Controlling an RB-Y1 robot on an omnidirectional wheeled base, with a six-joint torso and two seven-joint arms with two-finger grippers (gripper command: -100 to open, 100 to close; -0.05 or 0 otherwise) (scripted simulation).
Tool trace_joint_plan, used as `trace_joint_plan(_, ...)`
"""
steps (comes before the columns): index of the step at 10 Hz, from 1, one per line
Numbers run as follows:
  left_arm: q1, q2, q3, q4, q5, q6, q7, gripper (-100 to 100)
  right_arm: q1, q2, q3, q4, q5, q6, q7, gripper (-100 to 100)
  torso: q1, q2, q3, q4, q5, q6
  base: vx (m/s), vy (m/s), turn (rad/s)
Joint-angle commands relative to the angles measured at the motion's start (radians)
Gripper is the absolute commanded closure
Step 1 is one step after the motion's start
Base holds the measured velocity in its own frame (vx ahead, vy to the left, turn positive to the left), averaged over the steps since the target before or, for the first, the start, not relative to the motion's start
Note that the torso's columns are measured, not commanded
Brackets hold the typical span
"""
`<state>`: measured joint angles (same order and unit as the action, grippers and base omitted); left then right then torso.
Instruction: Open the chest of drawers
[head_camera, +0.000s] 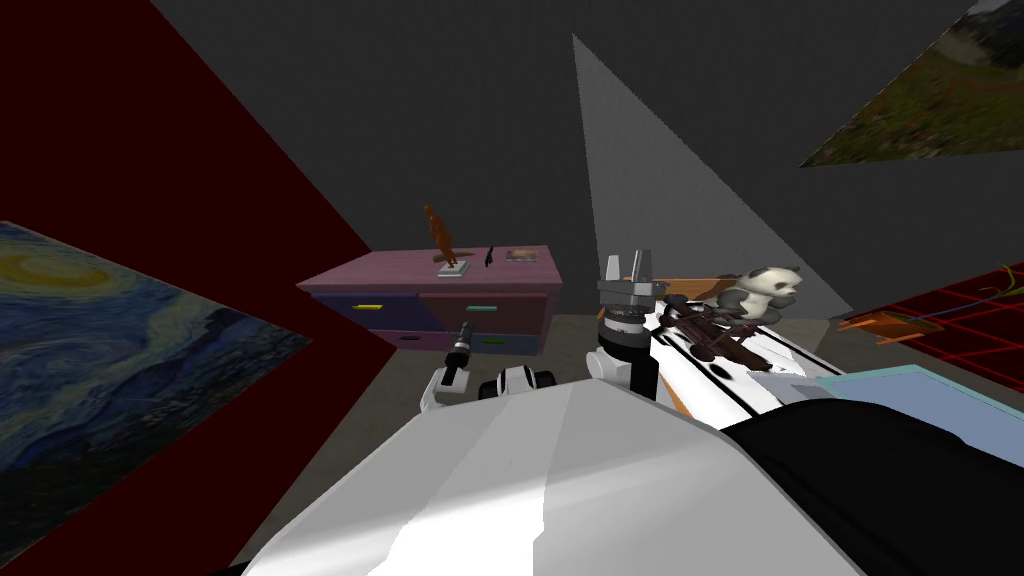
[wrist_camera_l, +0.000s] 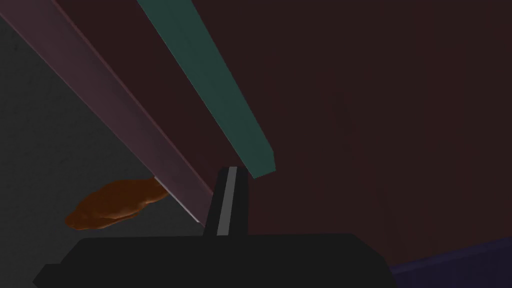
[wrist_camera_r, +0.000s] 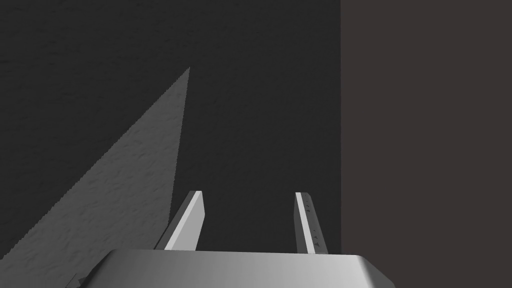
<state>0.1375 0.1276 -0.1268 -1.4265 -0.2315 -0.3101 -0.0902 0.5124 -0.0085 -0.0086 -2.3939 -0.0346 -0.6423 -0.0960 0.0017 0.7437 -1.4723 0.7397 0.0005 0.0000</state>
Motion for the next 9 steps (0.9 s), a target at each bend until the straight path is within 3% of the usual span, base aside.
trace_joint_plan(1, 0.004, 0.003, -0.003, -0.008, 0.000, 0.004, 0.003, 100, 0.000, 0.000, 0.000, 0.000, 0.000, 0.000, 0.000, 0, -0.001, -0.004, -0.002, -0.001, 0.000, 0.000, -0.098, 0.023, 0.001)
trace_joint_plan(2, -0.005, 0.004, -0.003, -0.006, -0.001, 0.018, 0.004, -100, 0.000, 0.000, 0.000, 0.000, 0.000, 0.000, 0.000, 0, -0.003, -0.012, -0.007, -0.003, -0.001, 0.000, 0.067, -0.013, -0.059)
trace_joint_plan(6, -0.024, 0.004, -0.002, 0.001, -0.001, 0.044, 0.005, -100, 0.001, 0.000, 0.000, 0.000, 0.000, 0.000, 0.000, 0, -0.002, -0.008, -0.005, -0.002, -0.001, 0.000, 0.159, -0.035, -0.035)
trace_joint_plan(8, -0.021, 0.003, -0.002, 0.000, -0.001, 0.039, 0.004, -100, 0.001, 0.000, 0.000, 0.000, 0.000, 0.000, 0.000, 0, 0.001, 0.001, 0.000, 0.000, 0.000, 0.000, 0.052, 0.001, -0.001)
trace_joint_plan(9, -0.021, 0.003, -0.002, 0.000, -0.001, 0.039, 0.004, 100, 0.000, 0.000, 0.000, 0.000, 0.000, 0.000, 0.000, 0, -0.001, 0.002, 0.001, 0.001, 0.000, 0.000, 0.011, 0.000, 0.000)
